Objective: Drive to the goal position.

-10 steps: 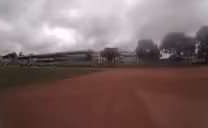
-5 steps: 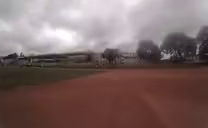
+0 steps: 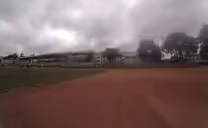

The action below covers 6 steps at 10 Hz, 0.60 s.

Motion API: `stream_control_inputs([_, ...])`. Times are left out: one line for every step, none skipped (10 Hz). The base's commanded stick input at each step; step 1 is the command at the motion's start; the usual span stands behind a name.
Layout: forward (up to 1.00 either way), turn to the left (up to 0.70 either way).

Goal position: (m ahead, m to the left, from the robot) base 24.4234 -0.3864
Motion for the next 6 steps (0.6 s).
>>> stream_control_inputs([0.70, 0.00])
stream_control_inputs([0.70, 0.00])
stream_control_inputs([0.70, 0.00])
stream_control_inputs([0.70, 0.00])
stream_control_inputs([0.70, 0.00])
stream_control_inputs([0.70, 0.00])
